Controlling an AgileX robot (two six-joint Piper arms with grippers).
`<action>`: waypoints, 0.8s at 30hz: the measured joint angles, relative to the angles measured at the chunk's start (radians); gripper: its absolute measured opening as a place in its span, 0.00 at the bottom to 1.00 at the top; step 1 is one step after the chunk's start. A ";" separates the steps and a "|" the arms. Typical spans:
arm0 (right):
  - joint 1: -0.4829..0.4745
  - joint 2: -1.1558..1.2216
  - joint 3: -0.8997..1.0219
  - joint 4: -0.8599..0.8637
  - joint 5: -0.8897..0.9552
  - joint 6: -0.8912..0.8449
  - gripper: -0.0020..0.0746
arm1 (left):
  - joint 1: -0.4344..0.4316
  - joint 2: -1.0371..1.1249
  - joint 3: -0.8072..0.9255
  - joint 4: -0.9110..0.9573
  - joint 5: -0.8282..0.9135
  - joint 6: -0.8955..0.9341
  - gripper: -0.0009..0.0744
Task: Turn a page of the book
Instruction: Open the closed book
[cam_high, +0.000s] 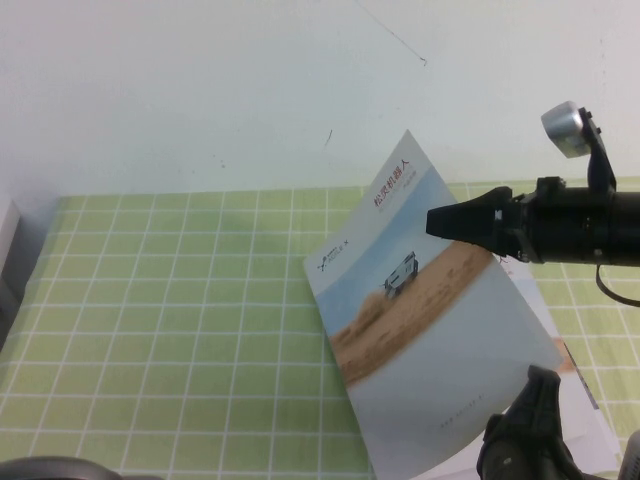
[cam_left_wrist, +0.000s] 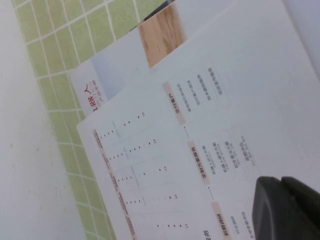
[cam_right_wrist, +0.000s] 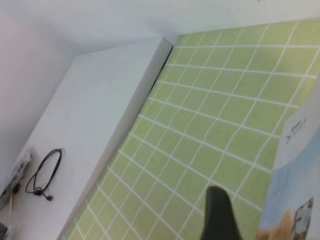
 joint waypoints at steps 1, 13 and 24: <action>-0.010 0.000 0.000 0.000 0.001 -0.005 0.58 | 0.000 0.000 -0.002 0.000 0.001 -0.005 0.01; -0.097 0.000 0.000 -0.051 0.001 -0.008 0.58 | 0.000 0.000 -0.006 0.037 0.008 -0.044 0.01; -0.097 0.000 0.000 -0.061 -0.020 -0.027 0.56 | 0.000 0.000 -0.006 0.063 0.032 -0.076 0.01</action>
